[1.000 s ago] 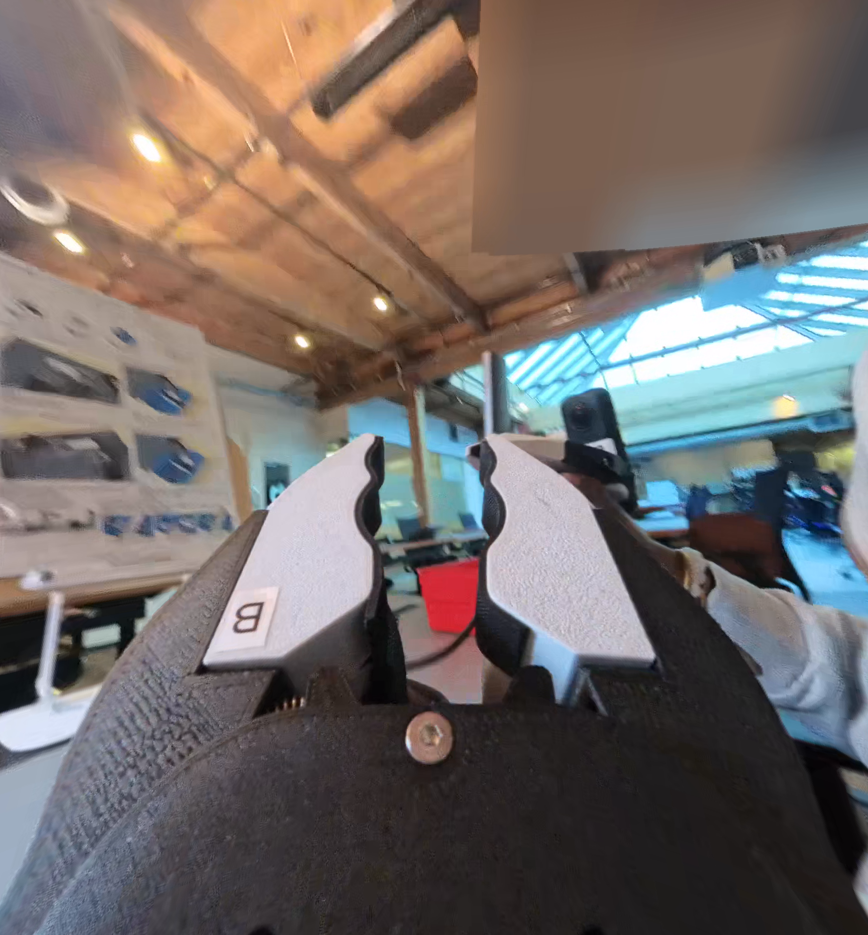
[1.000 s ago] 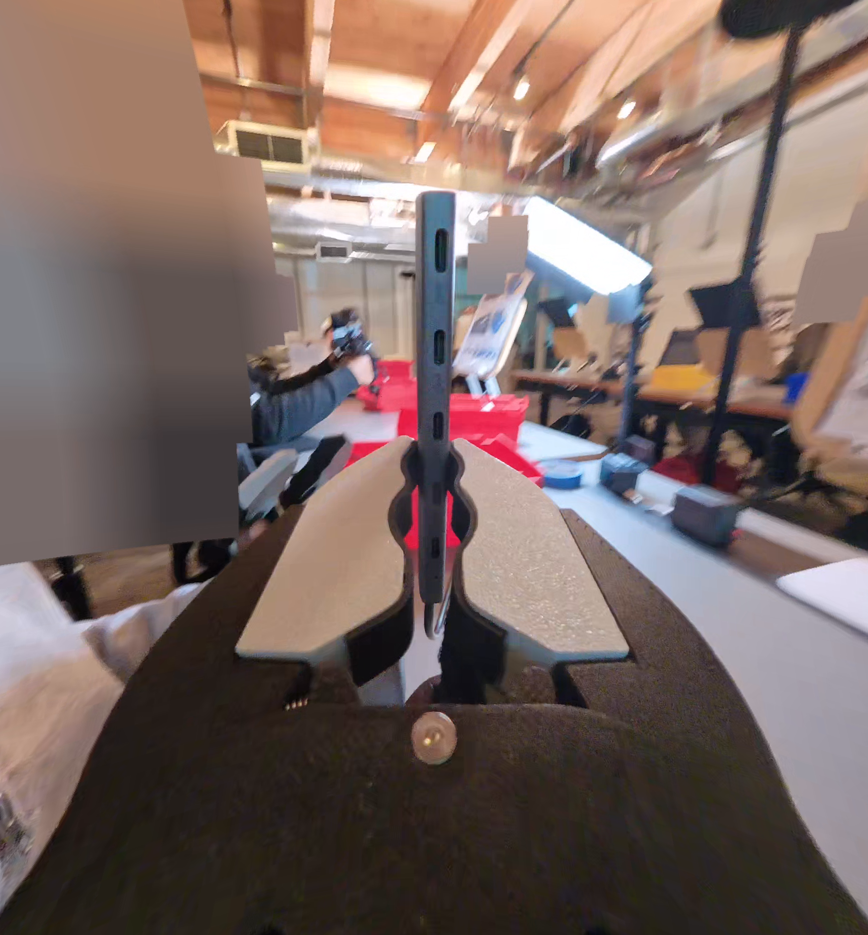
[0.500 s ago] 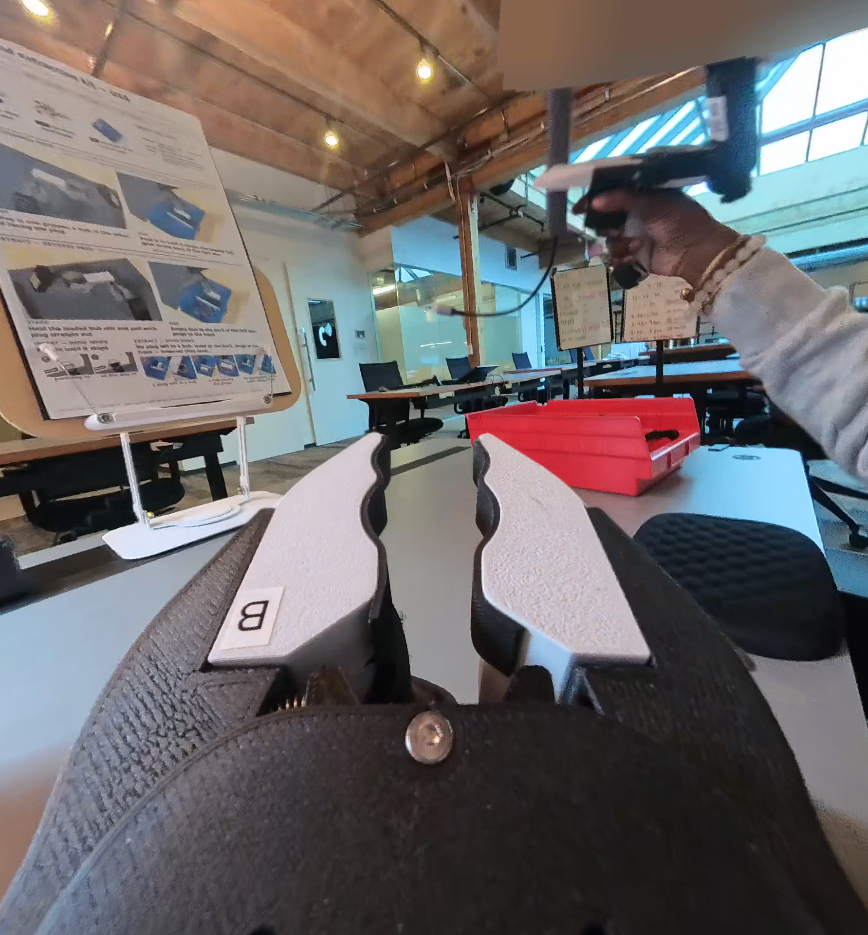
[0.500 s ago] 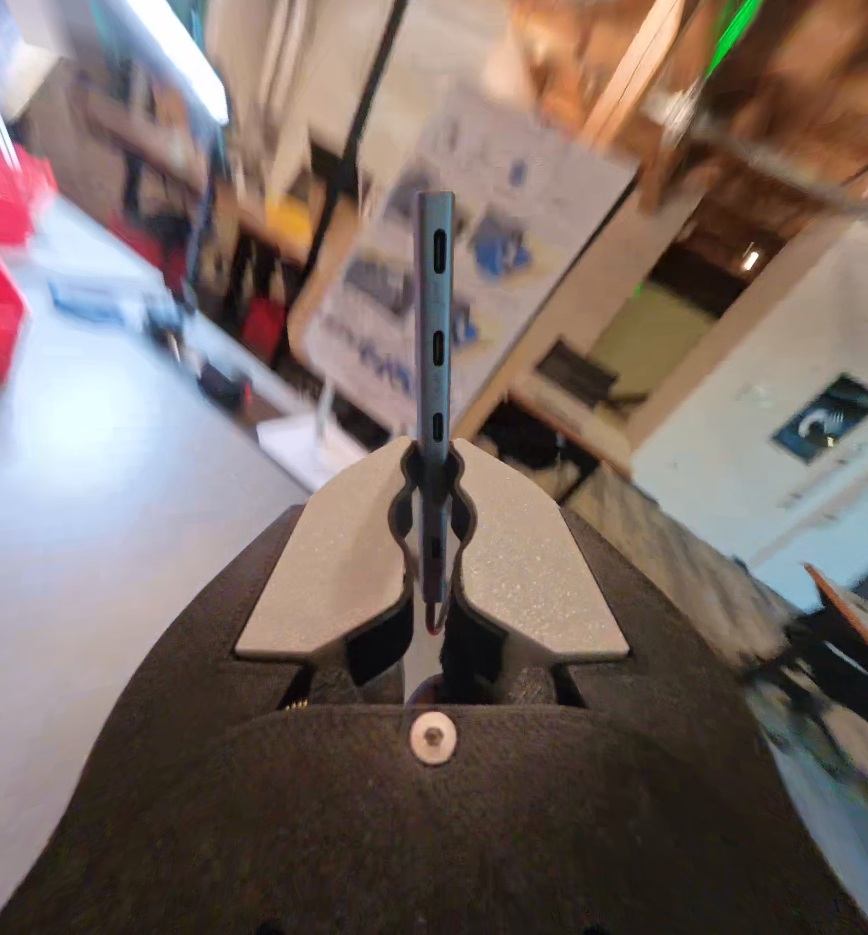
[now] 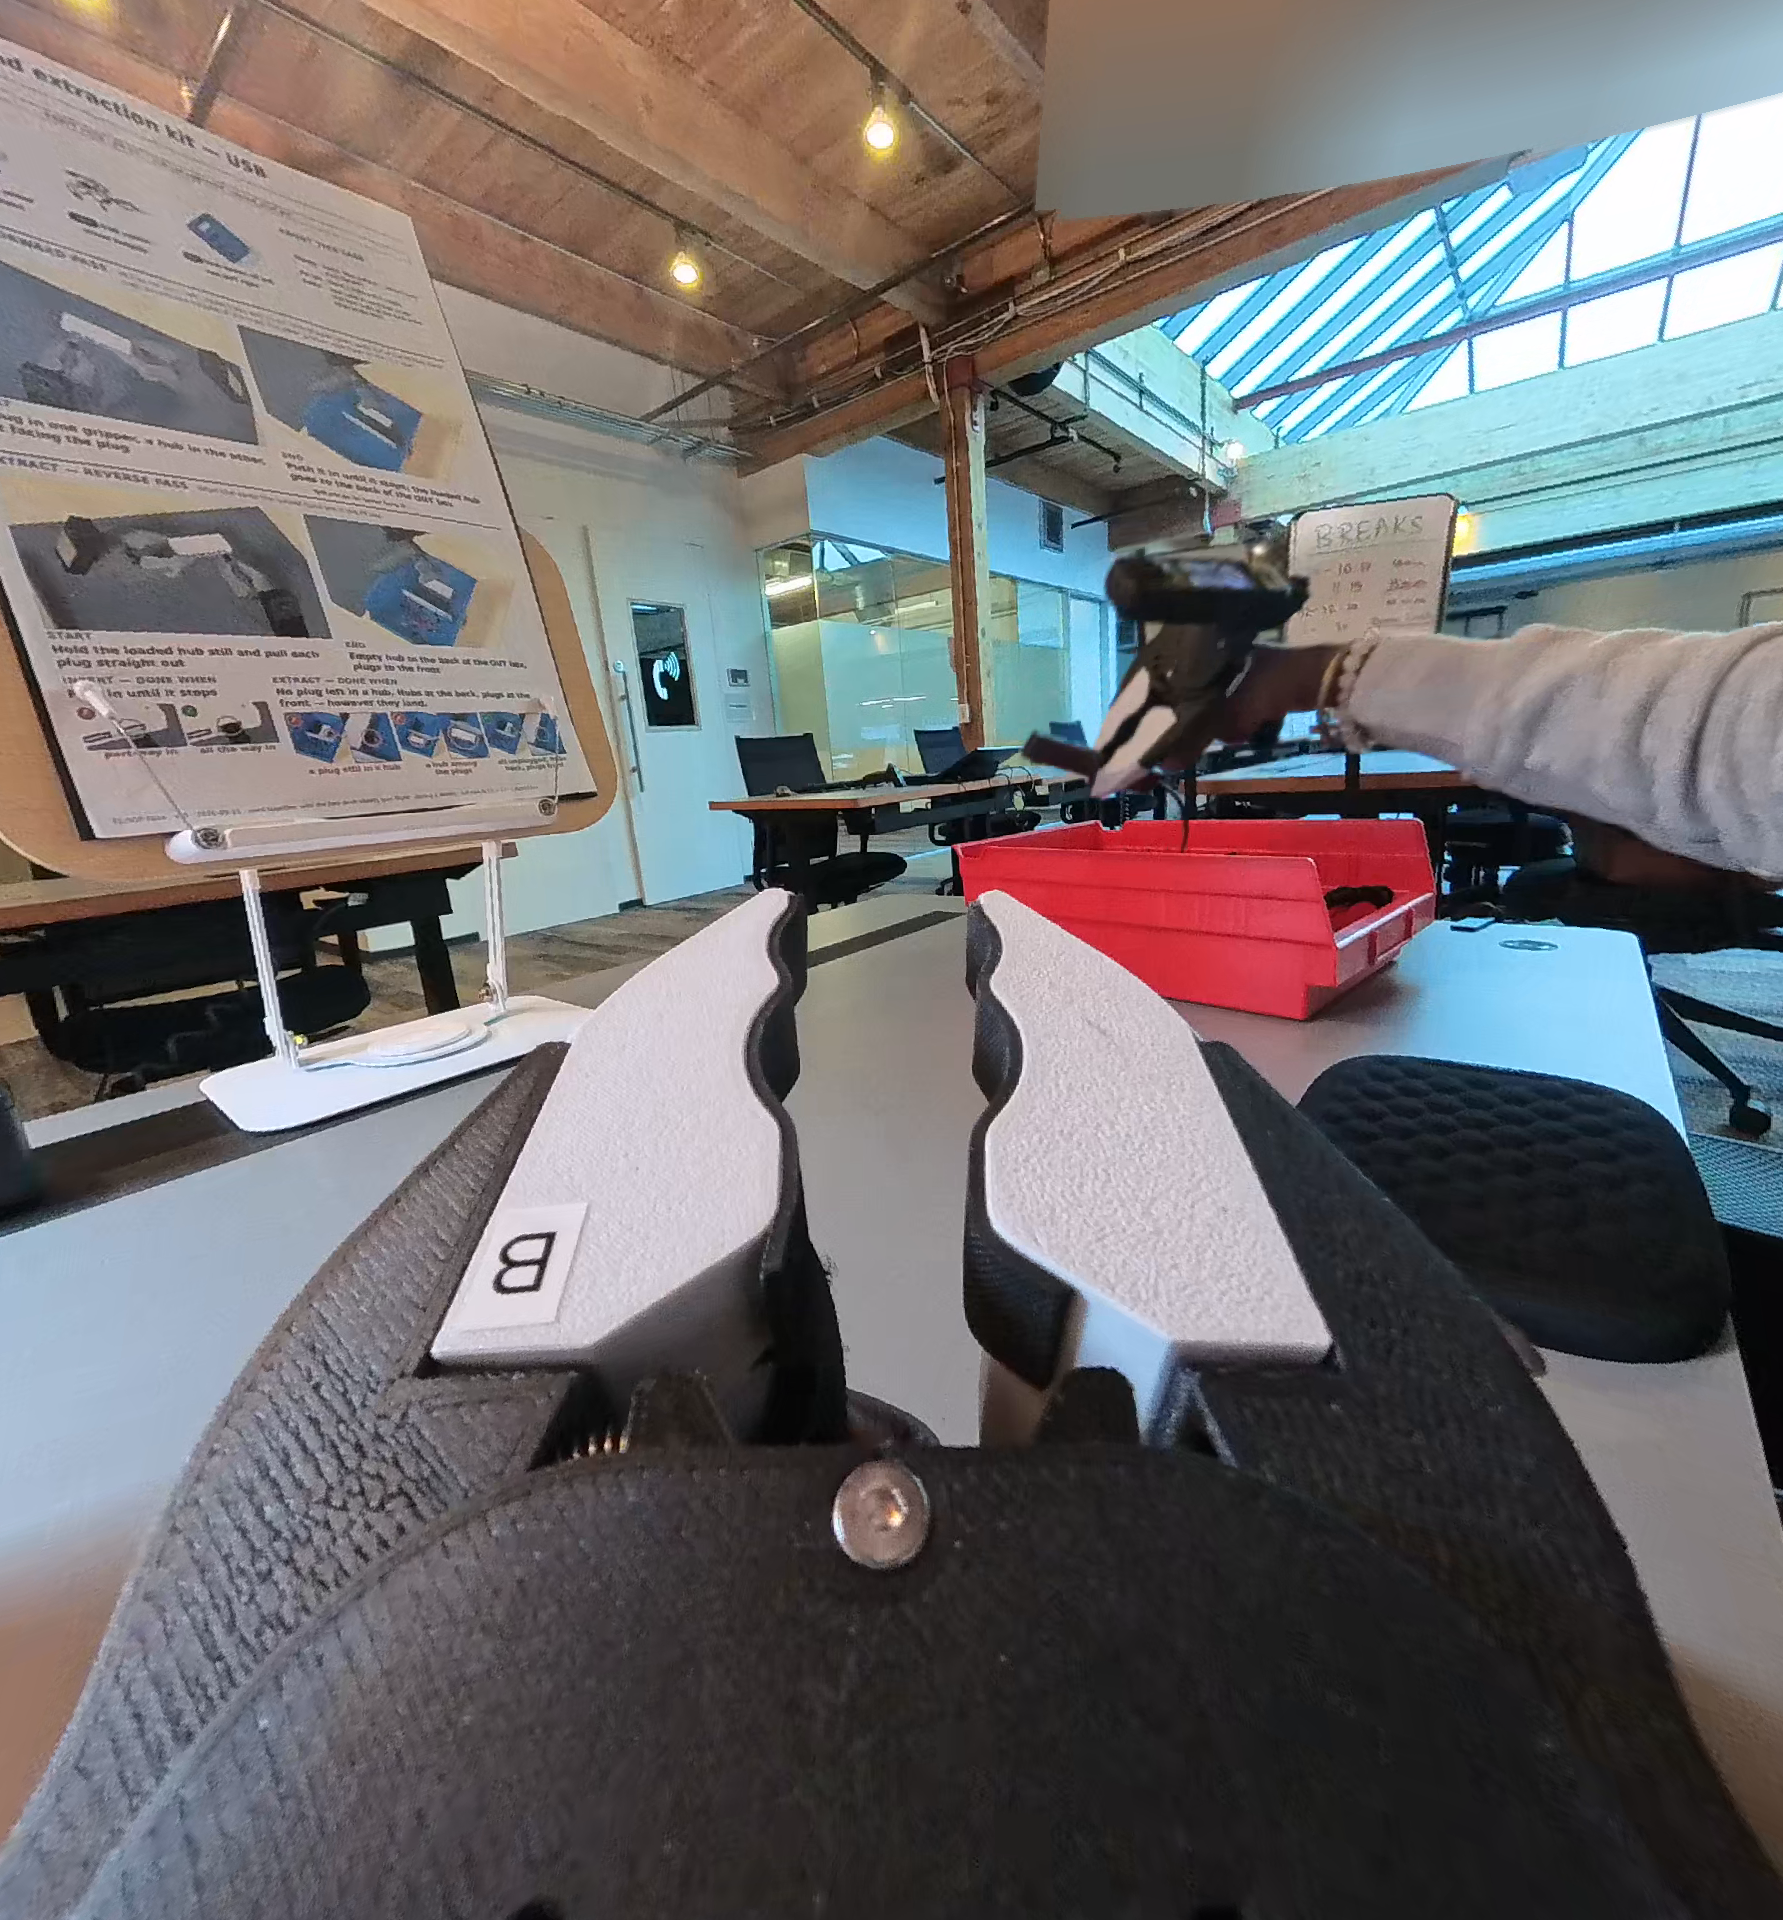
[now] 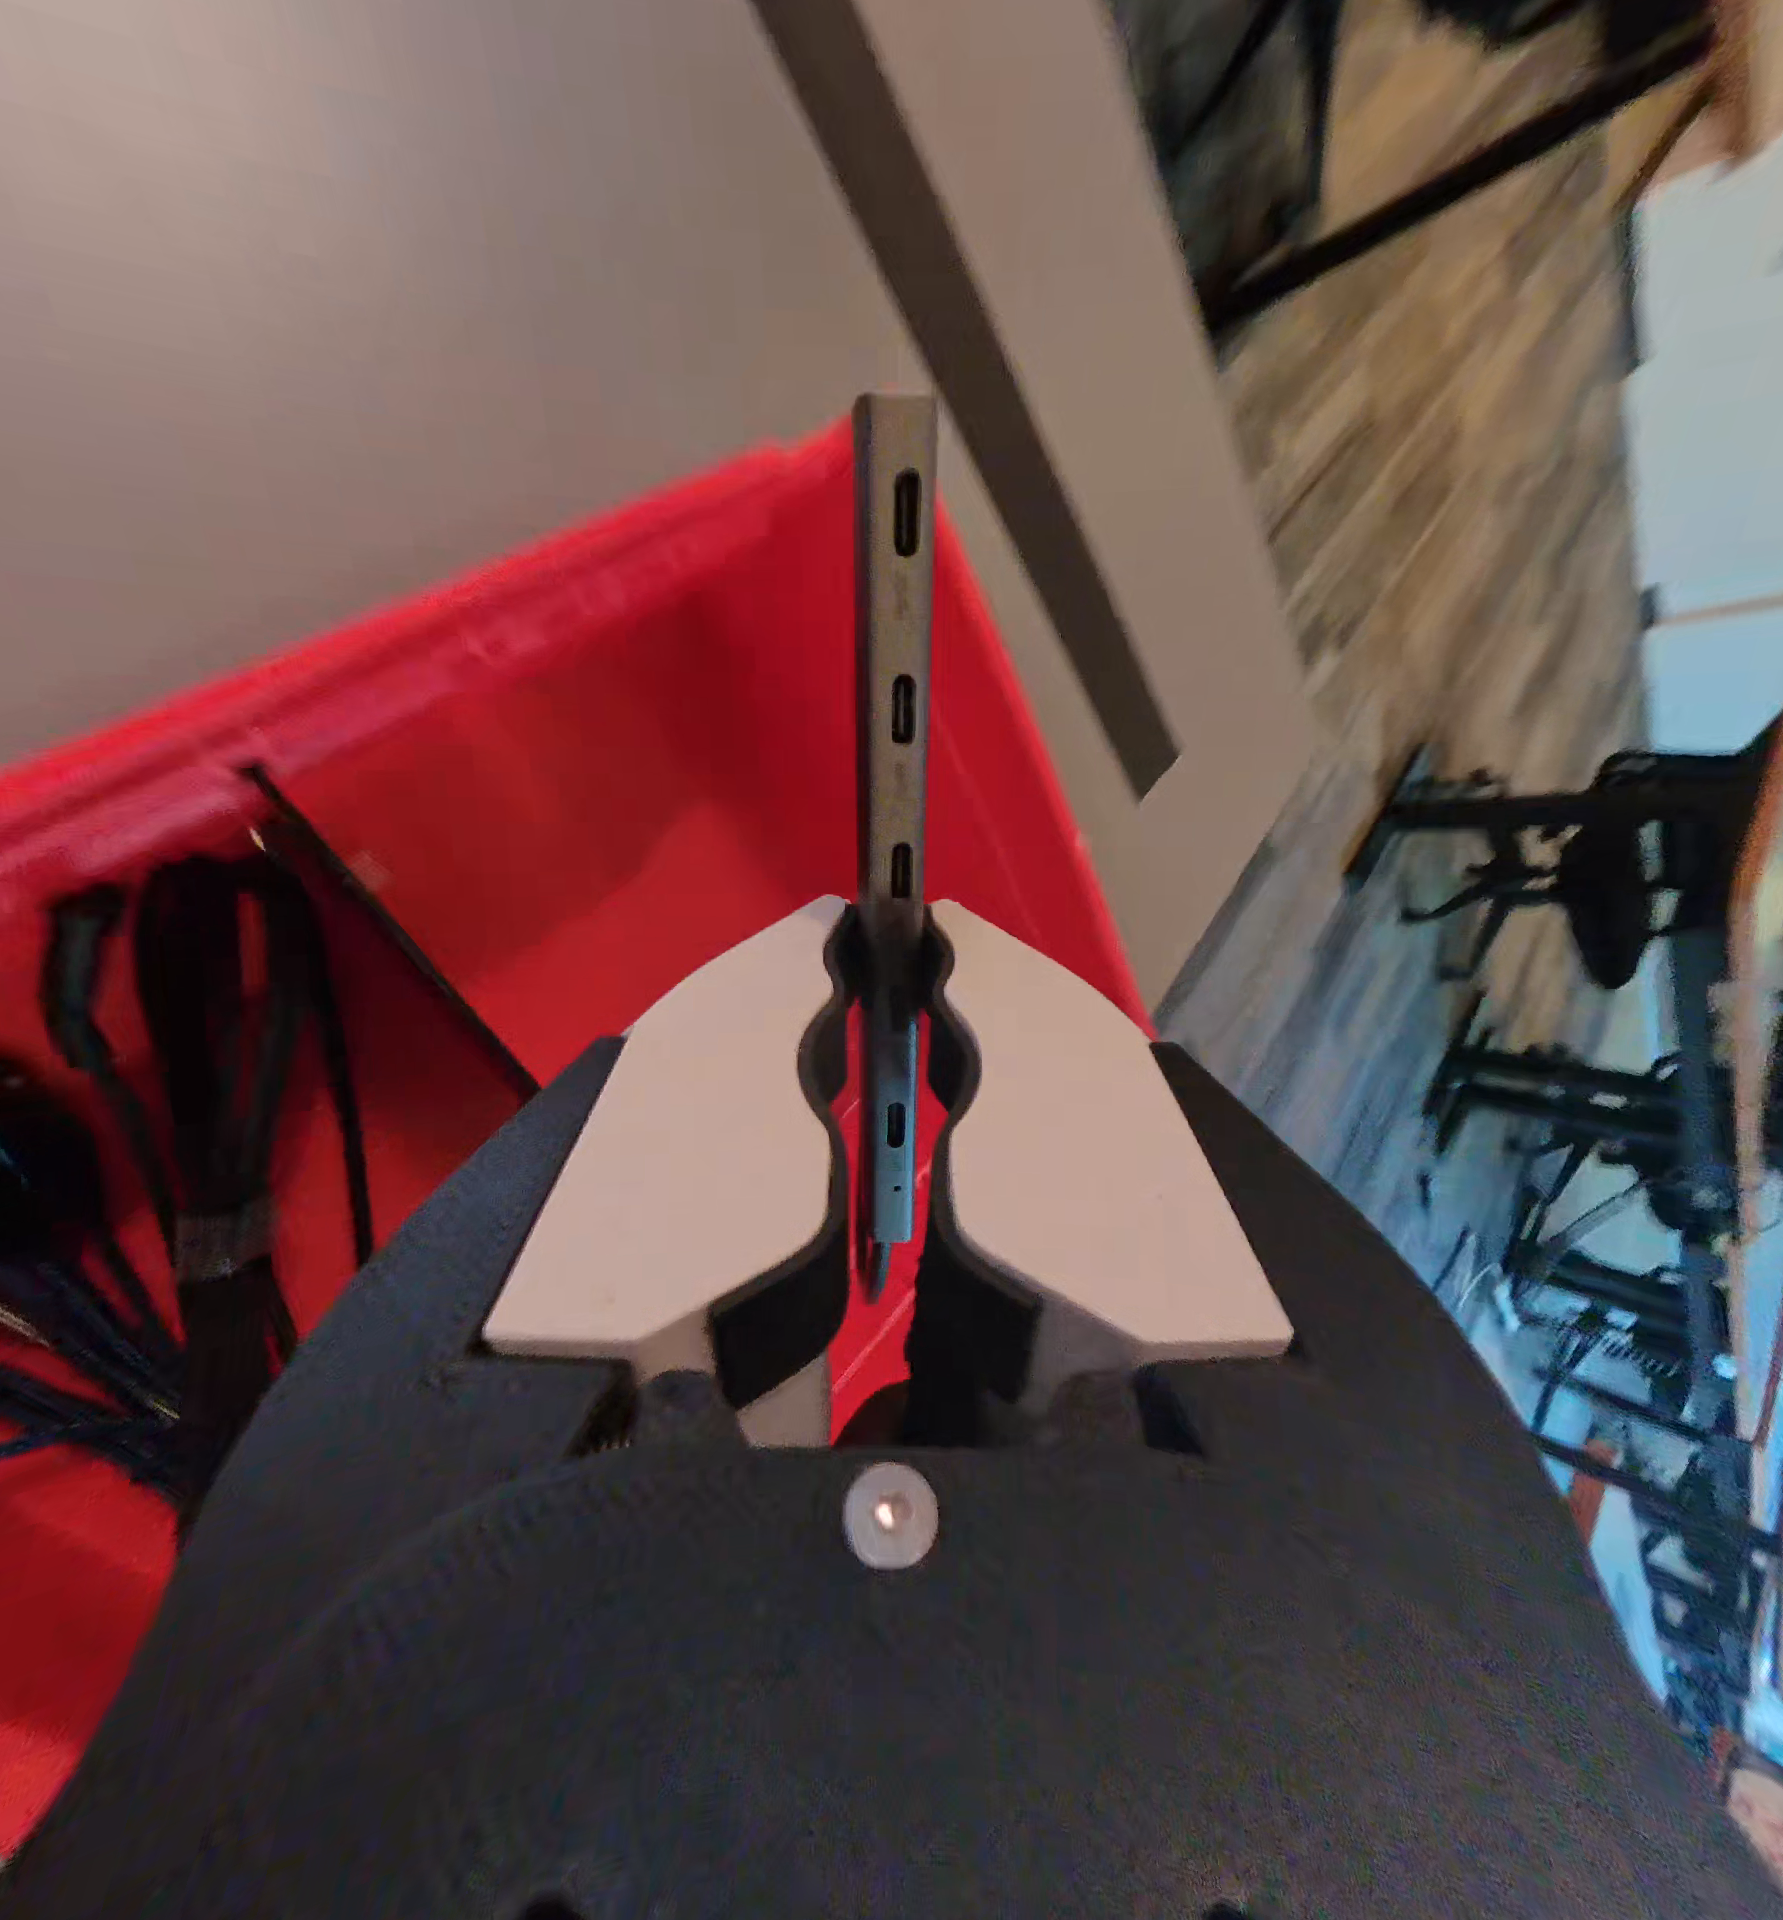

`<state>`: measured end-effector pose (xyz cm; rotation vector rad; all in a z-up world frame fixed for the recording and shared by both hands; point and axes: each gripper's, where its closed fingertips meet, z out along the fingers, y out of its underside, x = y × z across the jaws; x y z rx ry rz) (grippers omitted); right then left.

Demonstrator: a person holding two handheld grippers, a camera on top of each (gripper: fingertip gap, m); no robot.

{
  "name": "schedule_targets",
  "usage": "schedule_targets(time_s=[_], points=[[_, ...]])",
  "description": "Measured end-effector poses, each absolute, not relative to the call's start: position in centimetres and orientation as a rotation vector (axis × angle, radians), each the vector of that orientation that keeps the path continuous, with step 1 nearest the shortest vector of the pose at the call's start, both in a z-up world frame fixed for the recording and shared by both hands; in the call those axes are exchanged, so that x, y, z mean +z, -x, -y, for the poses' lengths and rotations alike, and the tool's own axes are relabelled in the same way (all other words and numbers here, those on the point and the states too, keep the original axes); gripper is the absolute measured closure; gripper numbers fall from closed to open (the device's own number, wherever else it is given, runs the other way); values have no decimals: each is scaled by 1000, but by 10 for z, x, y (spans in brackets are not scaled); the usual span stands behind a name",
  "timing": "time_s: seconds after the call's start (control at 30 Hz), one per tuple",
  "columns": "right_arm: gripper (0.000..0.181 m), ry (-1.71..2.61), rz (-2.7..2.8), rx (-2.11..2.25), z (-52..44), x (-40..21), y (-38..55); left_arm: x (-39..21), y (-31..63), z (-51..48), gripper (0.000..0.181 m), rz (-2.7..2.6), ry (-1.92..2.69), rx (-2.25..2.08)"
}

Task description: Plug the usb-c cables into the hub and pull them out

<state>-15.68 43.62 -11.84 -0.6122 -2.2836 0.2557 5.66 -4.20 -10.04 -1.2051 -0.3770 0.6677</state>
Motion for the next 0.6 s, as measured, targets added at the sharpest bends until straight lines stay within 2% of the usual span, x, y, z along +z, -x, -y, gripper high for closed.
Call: schedule_targets(time_s=[0.23,0.3,0.33,0.47,0.6], points=[[167,829,2559,168,-454,-194,159,-102,-55,41,152,383,1213,660],[142,957,2616,241,-444,-206,155,-102,-55,41,152,383,1213,655],[136,1018,2620,295,-439,-207,155,-102,-55,41,152,383,1213,651],[131,1078,2465,443,-432,-184,164,-102,-54,41,152,388,1209,639],[134,1170,2149,774,-397,-121,152,-102,-54,42,152,391,1206,636]])
